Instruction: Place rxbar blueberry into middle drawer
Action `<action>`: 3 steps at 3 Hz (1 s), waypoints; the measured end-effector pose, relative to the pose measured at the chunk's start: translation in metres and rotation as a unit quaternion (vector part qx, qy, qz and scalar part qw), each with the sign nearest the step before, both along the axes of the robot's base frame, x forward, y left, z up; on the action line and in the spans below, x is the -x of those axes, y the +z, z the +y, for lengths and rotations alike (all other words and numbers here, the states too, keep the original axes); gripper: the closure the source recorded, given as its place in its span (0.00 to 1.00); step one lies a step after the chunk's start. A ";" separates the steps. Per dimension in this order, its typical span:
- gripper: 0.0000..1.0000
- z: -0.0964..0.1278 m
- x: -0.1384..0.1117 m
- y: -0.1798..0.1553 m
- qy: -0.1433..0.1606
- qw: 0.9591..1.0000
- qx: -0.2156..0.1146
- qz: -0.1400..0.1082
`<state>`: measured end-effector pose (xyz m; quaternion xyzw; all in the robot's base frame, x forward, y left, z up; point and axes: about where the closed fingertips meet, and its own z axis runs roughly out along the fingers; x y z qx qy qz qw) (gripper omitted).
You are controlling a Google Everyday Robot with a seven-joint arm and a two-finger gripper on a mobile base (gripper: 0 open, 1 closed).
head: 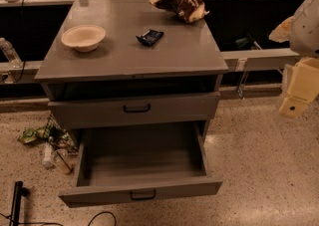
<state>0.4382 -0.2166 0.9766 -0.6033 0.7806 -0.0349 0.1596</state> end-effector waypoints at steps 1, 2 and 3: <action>0.00 0.000 0.000 0.000 0.000 1.000 0.000 0.000; 0.00 0.002 -0.019 0.000 0.010 1.000 0.007 0.006; 0.00 0.011 -0.060 -0.005 0.062 0.997 0.037 0.026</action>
Offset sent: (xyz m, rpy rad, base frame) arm 0.0467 0.0019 -0.0037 -0.0378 0.0576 0.0525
